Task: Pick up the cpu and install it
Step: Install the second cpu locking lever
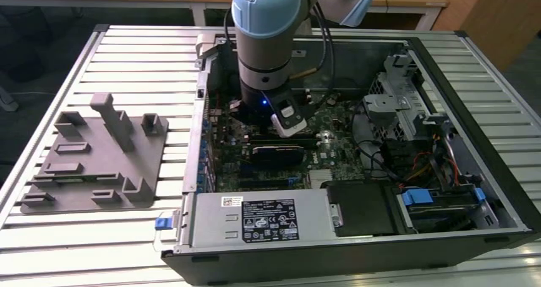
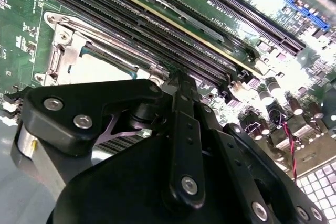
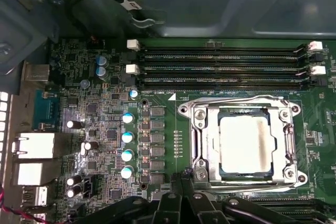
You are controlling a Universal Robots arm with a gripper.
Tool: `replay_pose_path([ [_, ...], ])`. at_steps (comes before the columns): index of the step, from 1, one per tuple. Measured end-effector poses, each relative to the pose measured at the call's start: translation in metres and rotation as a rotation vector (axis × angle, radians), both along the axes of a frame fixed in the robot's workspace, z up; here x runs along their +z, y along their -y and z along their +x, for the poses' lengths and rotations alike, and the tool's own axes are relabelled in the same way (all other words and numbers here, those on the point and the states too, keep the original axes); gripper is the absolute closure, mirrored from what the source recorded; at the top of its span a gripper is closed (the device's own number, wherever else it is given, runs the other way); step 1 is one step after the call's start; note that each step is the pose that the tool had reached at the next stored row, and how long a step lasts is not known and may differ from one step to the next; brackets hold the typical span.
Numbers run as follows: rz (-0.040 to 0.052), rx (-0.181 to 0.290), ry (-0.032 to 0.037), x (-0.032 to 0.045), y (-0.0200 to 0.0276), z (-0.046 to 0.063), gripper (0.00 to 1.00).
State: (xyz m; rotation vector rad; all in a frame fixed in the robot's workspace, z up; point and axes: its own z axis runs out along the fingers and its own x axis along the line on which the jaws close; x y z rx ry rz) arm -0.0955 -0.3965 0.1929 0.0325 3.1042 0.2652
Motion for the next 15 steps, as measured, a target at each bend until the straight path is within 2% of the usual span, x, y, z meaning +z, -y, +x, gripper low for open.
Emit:
replay_pose_path([
  [8, -0.0013, 0.0, 0.0005, 0.0019, -0.0002, 0.0, 0.89],
  [11, -0.0016, 0.0, 0.0003, 0.0086, -0.0001, 0.0, 0.89],
  [15, -0.0018, 0.0, 0.0002, 0.0216, -0.0002, 0.0, 0.89],
])
